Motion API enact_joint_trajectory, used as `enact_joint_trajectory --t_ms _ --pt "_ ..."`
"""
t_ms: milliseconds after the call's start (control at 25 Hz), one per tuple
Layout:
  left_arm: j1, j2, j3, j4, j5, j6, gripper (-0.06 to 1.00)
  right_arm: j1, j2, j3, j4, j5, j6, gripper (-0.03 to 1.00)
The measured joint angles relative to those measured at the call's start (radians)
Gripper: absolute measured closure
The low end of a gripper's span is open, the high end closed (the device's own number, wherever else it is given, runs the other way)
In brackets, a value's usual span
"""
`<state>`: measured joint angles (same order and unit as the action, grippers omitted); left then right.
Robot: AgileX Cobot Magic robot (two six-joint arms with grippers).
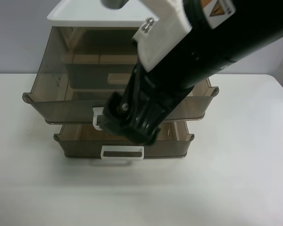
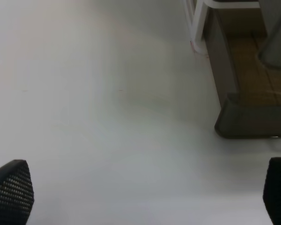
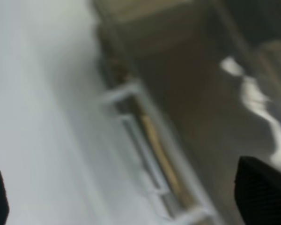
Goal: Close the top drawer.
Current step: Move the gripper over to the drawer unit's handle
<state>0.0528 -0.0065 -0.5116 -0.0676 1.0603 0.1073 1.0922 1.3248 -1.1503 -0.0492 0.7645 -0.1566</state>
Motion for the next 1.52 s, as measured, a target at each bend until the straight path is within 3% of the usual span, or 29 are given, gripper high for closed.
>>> enact_joint_trajectory --t_ms 360,960,1120,1360,1520 --pt "0.0 0.0 0.0 0.0 0.0 0.0 -0.05 0.114 0.084 -0.002 0.033 -0.023 -0.009 0.03" --pt "0.0 0.0 0.0 0.0 0.0 0.0 -0.05 0.175 0.257 -0.002 0.049 -0.026 -0.008 0.03" --pt "0.0 0.0 0.0 0.0 0.0 0.0 -0.05 0.176 0.301 -0.003 -0.022 -0.027 0.022 0.03" --pt "0.0 0.0 0.0 0.0 0.0 0.0 -0.05 0.176 0.324 -0.003 -0.215 -0.026 0.157 0.03" --pt "0.0 0.0 0.0 0.0 0.0 0.0 -0.05 0.18 0.325 -0.003 -0.273 -0.019 0.213 0.03"
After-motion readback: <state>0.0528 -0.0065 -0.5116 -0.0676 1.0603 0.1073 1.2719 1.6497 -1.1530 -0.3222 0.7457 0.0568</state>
